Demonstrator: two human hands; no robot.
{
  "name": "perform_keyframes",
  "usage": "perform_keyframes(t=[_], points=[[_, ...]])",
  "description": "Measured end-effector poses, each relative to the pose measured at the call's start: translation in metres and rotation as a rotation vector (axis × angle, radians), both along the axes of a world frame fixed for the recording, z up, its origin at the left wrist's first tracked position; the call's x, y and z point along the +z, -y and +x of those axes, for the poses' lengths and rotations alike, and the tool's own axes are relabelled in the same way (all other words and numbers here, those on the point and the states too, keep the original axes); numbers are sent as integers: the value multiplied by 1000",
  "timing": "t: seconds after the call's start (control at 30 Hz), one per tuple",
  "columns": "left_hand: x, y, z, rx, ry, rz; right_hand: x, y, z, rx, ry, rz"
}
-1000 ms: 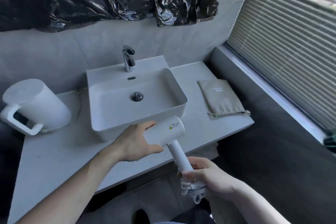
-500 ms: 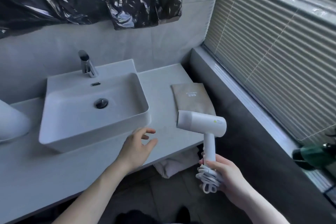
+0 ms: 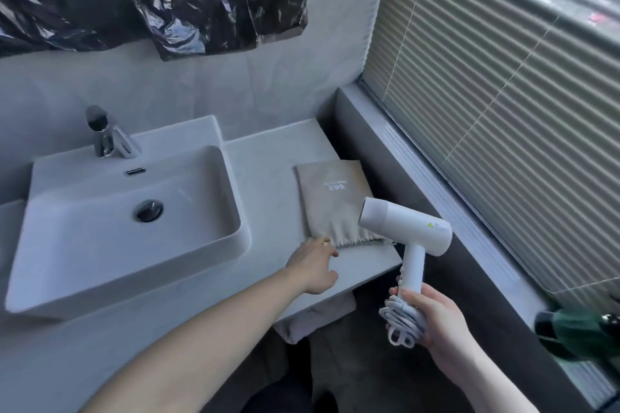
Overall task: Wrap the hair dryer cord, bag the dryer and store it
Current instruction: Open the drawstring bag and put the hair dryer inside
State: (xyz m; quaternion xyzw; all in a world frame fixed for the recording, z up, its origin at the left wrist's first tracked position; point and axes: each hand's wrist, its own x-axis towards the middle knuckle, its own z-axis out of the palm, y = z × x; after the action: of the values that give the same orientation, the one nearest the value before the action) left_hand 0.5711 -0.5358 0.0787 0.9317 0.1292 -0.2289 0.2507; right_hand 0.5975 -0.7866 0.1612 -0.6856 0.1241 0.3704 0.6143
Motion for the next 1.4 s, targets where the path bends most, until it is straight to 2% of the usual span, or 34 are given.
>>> perform_keyframes(t=[0.2, 0.4, 0.5, 0.63, 0.7, 0.93, 1.03, 1.13, 1.2, 1.4], points=[[-46, -1, 62, -189, -189, 87, -1, -16, 45, -38, 34, -44], [-63, -11, 75, -277, -305, 146, -9, -31, 66, -64, -9, -65], [-66, -18, 75, -225, -205, 122, -10, -32, 76, -41, -26, -83], [-55, -24, 78, 78, 111, 95, -10, -26, 94, -6, -32, -96], [-42, -27, 77, 187, 197, 102, -8, -23, 104, 20, -44, -93], [-14, -30, 58, 601, 262, -70, -1, -30, 143, 175, -72, -28], [2, -27, 52, 722, 302, -86, 8, -42, 158, 294, -97, 38], [14, -32, 46, 735, 386, -22, 22, -53, 170, 470, -7, 48], [21, -41, 44, 696, 353, 24, 31, -58, 174, 558, 90, 19], [37, -66, 44, 534, 366, 40, 44, -63, 167, 606, 243, 11]])
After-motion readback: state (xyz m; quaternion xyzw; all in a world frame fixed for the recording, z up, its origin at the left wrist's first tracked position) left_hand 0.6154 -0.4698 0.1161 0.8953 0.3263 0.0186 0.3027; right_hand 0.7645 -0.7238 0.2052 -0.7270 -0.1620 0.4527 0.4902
